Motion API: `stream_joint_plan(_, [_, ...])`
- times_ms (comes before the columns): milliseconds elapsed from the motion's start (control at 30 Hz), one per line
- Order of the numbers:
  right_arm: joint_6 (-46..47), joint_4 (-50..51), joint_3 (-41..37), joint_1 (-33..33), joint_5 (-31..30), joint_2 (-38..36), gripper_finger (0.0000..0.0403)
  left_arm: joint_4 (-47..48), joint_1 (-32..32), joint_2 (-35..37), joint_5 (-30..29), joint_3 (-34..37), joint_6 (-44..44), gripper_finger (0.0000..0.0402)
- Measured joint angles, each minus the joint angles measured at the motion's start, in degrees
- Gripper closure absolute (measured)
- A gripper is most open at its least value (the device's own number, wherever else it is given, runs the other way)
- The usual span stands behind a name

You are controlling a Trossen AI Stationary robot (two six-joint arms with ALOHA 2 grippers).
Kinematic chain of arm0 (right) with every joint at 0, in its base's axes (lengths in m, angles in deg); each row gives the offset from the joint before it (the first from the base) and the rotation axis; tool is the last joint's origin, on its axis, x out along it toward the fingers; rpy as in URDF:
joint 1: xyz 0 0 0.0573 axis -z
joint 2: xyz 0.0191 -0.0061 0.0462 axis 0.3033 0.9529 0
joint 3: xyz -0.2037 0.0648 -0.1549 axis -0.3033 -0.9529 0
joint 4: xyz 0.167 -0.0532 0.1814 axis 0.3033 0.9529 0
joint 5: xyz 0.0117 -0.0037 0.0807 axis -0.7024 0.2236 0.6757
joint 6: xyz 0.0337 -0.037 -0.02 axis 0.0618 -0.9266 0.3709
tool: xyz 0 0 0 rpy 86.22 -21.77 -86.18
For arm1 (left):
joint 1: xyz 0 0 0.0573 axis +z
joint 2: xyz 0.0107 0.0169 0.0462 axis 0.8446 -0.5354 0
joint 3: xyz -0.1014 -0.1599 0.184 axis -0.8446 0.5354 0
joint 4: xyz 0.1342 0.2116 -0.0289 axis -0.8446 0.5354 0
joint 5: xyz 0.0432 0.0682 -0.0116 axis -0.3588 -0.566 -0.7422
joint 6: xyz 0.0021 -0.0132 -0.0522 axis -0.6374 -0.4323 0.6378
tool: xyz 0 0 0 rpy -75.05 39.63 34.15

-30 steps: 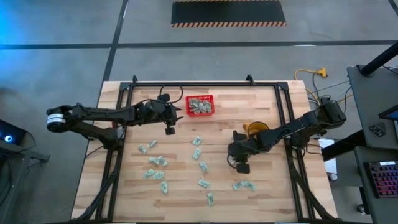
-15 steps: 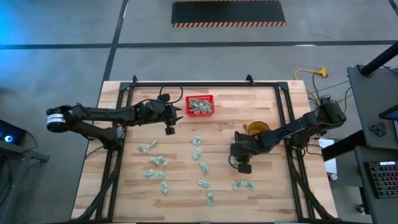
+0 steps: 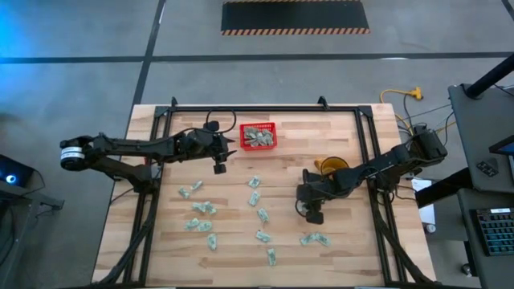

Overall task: Pick and place Stevia / Truvia into bins
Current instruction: Put the white stevia packet into the red bin

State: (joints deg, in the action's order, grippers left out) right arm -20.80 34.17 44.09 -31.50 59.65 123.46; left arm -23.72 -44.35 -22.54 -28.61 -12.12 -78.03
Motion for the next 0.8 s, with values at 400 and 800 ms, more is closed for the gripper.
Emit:
stream_joint_plan(400, [-0.24, -1.56, -0.07, 0.00, -0.07, 0.00, 0.0287, -0.02, 0.00, 0.00, 0.00, -0.02, 0.08, 0.0256])
stream_joint_plan(800, [-3.26, -0.99, 1.50, 0.72, 0.19, 5.78, 0.0294, 0.00, 0.02, -0.04, 0.04, -0.11, 0.10, 0.0256])
